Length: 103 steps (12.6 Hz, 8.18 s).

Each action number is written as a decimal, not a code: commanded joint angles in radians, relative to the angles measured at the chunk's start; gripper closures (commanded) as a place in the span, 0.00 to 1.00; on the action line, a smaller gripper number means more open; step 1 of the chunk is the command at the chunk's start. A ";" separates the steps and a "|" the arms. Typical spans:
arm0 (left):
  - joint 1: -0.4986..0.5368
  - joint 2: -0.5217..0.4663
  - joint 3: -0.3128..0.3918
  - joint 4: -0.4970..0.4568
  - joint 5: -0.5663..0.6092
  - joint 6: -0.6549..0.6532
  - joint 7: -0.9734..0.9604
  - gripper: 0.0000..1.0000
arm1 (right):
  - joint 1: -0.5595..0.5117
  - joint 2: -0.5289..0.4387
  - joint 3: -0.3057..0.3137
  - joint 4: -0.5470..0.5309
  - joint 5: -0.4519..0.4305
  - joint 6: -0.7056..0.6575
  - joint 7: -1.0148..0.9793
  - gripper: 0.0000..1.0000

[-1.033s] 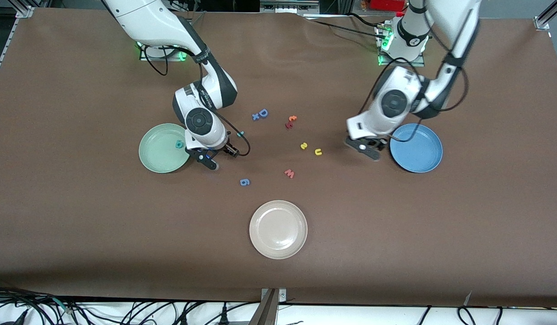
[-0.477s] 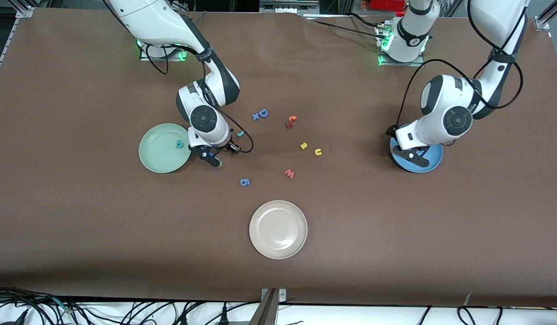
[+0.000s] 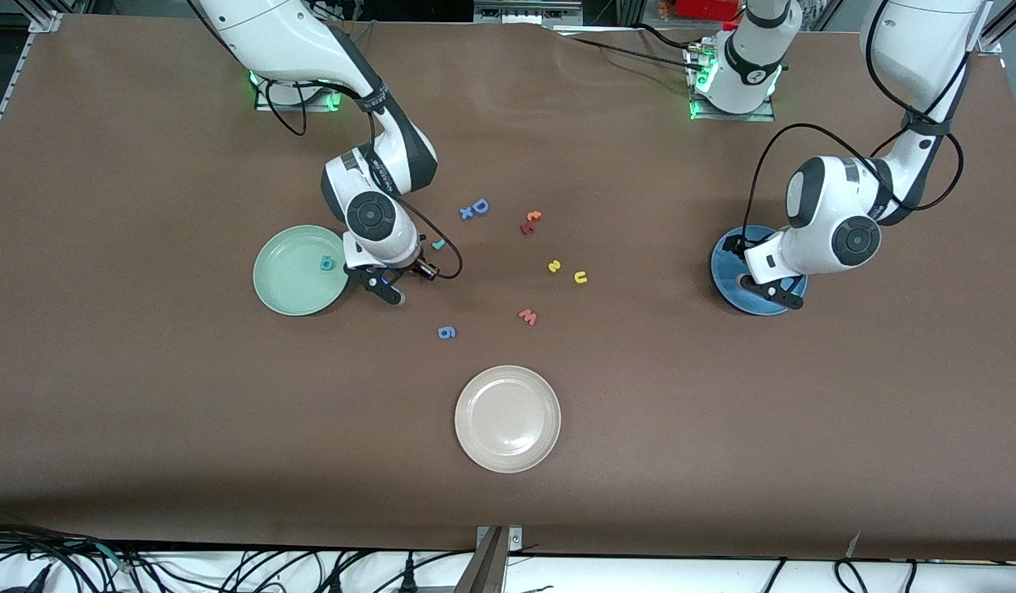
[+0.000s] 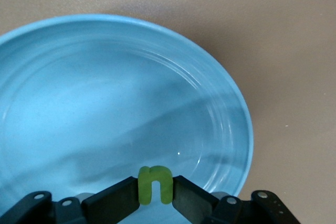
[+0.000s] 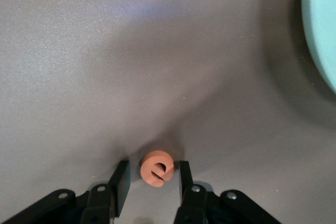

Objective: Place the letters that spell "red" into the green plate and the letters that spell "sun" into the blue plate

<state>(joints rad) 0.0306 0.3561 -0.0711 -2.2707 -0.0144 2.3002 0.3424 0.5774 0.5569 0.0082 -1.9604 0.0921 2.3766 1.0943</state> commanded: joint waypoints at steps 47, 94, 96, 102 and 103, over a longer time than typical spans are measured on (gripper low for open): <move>-0.457 0.227 -0.127 0.300 -0.042 0.240 -1.079 0.22 | 0.021 -0.129 -0.010 -0.009 0.087 -0.125 -0.036 0.35; -0.161 0.035 0.145 0.206 0.027 -0.028 0.143 0.78 | 0.131 -0.173 -0.391 -0.025 0.005 -0.286 -0.603 0.91; -0.153 0.037 0.145 0.166 0.021 -0.028 0.161 0.78 | 0.092 -0.149 -0.416 -0.026 0.014 -0.272 -0.712 0.91; -0.169 0.034 0.142 0.123 -0.067 -0.031 0.150 0.00 | 0.018 -0.063 -0.404 -0.020 0.090 -0.137 -0.806 0.91; -0.169 0.018 0.137 0.132 -0.068 -0.050 0.147 0.00 | 0.021 -0.048 -0.404 -0.020 0.151 -0.135 -0.809 0.91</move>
<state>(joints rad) -0.1338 0.4246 0.0691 -2.1262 -0.0518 2.2768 0.4794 0.5934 0.4831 -0.4051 -1.9835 0.1622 2.2239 0.3015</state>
